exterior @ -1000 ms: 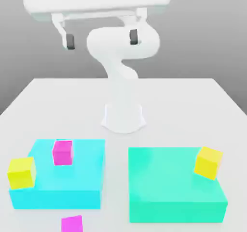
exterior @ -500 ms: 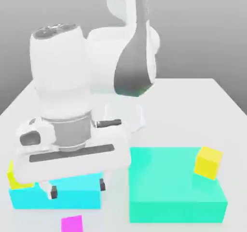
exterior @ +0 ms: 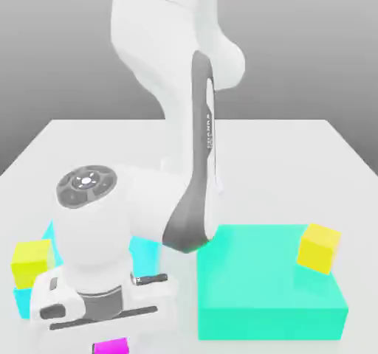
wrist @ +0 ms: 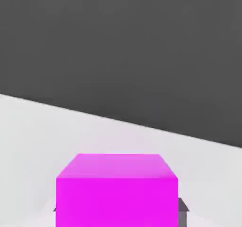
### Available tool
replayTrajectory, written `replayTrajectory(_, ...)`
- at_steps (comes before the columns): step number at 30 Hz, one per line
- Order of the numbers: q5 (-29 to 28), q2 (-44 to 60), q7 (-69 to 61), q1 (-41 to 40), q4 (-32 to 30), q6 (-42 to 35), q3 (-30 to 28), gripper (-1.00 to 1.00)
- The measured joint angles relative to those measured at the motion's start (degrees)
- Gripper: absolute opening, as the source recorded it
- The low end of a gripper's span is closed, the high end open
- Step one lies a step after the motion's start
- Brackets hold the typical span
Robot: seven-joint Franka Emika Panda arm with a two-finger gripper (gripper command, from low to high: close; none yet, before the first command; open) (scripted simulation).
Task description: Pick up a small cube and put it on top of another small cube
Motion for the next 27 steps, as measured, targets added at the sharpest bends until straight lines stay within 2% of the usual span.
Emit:
replayTrajectory(3, -2.56, -5.72, 1.90, 1.40, -1.37, -4.30, -1.95, -1.00)
replayTrajectory(10, -2.37, -18.46, 12.67, 1.24, -9.42, -9.95, -6.32, -1.00)
replayTrajectory(15, -6.59, -28.30, 24.43, -1.58, -15.87, -12.87, -8.17, -1.00)
replayTrajectory(25, -19.72, -48.60, 51.42, -13.32, -28.79, -18.62, -4.36, -1.00)
replayTrajectory(27, -20.91, -49.00, 54.19, -14.93, -30.60, -17.10, -3.79, -1.00)
